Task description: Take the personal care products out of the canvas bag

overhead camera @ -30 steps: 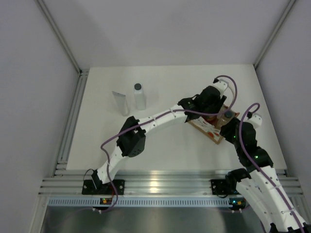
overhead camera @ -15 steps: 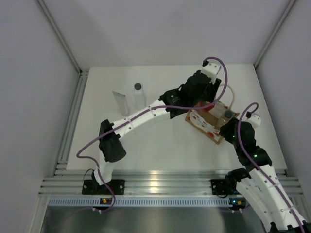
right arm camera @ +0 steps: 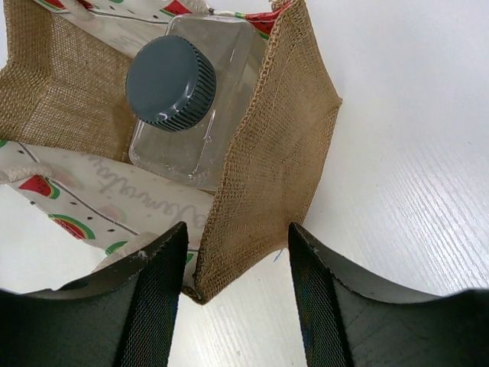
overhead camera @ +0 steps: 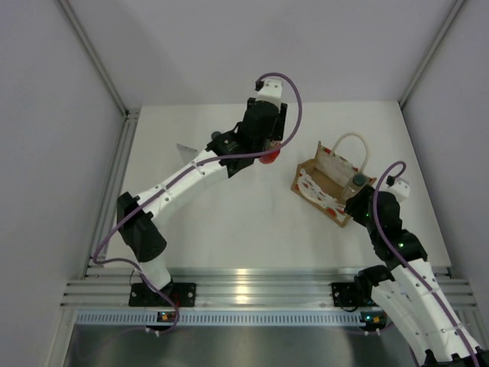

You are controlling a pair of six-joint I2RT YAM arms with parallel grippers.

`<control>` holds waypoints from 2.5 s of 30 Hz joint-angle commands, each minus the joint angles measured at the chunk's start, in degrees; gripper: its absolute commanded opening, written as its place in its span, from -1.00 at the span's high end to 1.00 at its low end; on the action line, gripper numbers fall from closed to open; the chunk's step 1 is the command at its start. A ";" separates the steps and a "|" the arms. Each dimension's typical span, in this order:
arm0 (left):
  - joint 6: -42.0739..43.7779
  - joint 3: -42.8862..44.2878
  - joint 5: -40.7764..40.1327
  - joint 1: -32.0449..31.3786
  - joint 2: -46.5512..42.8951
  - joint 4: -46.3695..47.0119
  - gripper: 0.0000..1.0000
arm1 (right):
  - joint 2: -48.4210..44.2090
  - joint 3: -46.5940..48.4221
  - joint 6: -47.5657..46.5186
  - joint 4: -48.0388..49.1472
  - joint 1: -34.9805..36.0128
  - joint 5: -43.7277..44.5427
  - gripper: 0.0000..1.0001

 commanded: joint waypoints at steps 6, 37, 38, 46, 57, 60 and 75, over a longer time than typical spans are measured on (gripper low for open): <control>-6.49 -8.96 1.43 8.45 1.95 12.74 1.00 | -0.15 1.38 -0.18 0.96 -0.88 -1.27 -0.08; -5.17 -27.79 2.13 10.74 6.08 32.45 -0.44 | -1.21 0.94 -0.45 1.05 -0.88 -2.15 -0.09; -5.17 -27.70 2.13 10.65 5.90 32.19 -0.47 | -1.21 0.94 -0.45 1.05 -0.96 -2.24 -0.09; -6.40 -25.59 5.20 10.12 3.10 29.21 -0.96 | -1.47 1.81 -1.06 0.96 -0.97 -2.06 -0.09; -6.31 -22.08 8.72 7.57 -5.43 24.99 -0.97 | 1.78 5.07 -3.61 0.61 -1.05 -1.89 -0.11; -4.38 -20.94 8.02 5.29 -6.57 24.28 -0.97 | 1.69 5.24 -3.78 0.52 -0.97 -1.54 -0.11; -1.75 -2.42 34.56 -6.83 4.57 19.28 -0.96 | 2.75 5.78 -3.44 -2.73 -2.28 2.59 -0.09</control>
